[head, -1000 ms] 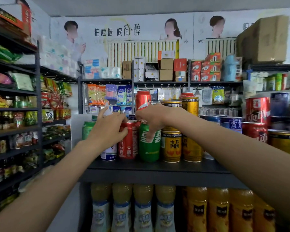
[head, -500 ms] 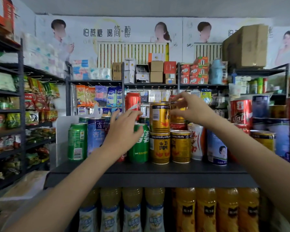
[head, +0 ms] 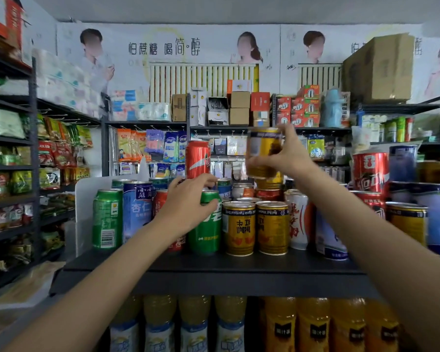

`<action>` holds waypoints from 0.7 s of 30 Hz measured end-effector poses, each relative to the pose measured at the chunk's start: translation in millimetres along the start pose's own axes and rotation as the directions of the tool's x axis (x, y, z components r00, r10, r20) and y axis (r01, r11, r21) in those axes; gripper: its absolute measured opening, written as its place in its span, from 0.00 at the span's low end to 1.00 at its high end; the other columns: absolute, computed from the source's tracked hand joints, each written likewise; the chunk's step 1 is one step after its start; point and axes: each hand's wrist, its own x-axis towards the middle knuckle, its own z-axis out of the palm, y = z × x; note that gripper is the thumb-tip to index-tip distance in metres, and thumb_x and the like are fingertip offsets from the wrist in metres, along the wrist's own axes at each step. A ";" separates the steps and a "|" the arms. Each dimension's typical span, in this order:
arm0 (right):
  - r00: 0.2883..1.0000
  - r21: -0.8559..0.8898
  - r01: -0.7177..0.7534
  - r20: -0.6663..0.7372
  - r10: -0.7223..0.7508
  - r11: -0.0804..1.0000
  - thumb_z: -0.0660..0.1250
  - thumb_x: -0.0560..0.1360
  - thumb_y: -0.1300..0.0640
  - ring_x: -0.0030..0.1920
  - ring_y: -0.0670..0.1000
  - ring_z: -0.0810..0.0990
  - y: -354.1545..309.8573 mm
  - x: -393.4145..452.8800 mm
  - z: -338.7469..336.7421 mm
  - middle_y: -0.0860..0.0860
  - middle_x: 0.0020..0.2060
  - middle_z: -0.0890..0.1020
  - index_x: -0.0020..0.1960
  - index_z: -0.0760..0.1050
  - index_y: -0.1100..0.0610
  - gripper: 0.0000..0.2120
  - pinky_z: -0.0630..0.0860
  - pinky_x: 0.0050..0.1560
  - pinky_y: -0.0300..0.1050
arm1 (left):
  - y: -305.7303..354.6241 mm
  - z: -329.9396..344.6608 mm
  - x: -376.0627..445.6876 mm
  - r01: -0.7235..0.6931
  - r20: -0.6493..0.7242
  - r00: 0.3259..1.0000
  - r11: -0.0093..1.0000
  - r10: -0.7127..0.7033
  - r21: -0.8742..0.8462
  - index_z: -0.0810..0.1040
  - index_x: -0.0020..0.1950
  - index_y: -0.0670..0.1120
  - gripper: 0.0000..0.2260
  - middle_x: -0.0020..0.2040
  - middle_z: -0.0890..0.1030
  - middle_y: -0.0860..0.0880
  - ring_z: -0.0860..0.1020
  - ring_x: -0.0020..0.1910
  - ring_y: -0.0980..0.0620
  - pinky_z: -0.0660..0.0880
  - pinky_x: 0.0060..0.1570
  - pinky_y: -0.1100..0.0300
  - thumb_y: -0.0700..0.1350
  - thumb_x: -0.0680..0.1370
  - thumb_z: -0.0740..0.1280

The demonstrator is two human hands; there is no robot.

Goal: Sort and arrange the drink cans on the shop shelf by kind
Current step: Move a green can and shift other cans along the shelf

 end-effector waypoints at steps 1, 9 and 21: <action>0.999 -0.032 0.011 -0.038 -0.012 0.999 0.77 0.63 0.59 0.53 0.55 0.76 -2.9 6.6 -9.7 0.55 0.56 0.75 0.65 0.60 0.54 0.37 0.74 0.49 0.48 | -0.2 -0.8 1.5 0.004 0.008 1.000 1.000 -0.004 -0.006 0.69 0.66 0.50 0.19 0.63 0.75 0.55 0.71 0.63 0.55 0.48 0.71 0.55 0.49 0.76 0.65; 0.995 -0.052 -0.068 0.069 0.071 0.996 0.78 0.62 0.53 0.52 0.53 0.75 10.0 18.2 -15.3 0.51 0.50 0.74 0.62 0.58 0.55 0.38 0.73 0.51 0.47 | 22.8 3.9 20.0 -0.035 0.202 0.979 0.999 0.038 -0.018 0.71 0.64 0.51 0.18 0.62 0.74 0.56 0.68 0.58 0.60 0.54 0.71 0.53 0.53 0.75 0.65; 0.994 0.206 -0.057 0.100 0.036 0.977 0.61 0.76 0.42 0.49 0.50 0.79 5.6 -12.2 -10.9 0.51 0.49 0.77 0.60 0.66 0.57 0.22 0.79 0.43 0.40 | 56.8 11.1 34.6 0.145 0.109 0.989 0.756 -0.098 -0.639 0.59 0.71 0.54 0.37 0.57 0.71 0.53 0.74 0.49 0.56 0.71 0.45 0.66 0.49 0.67 0.74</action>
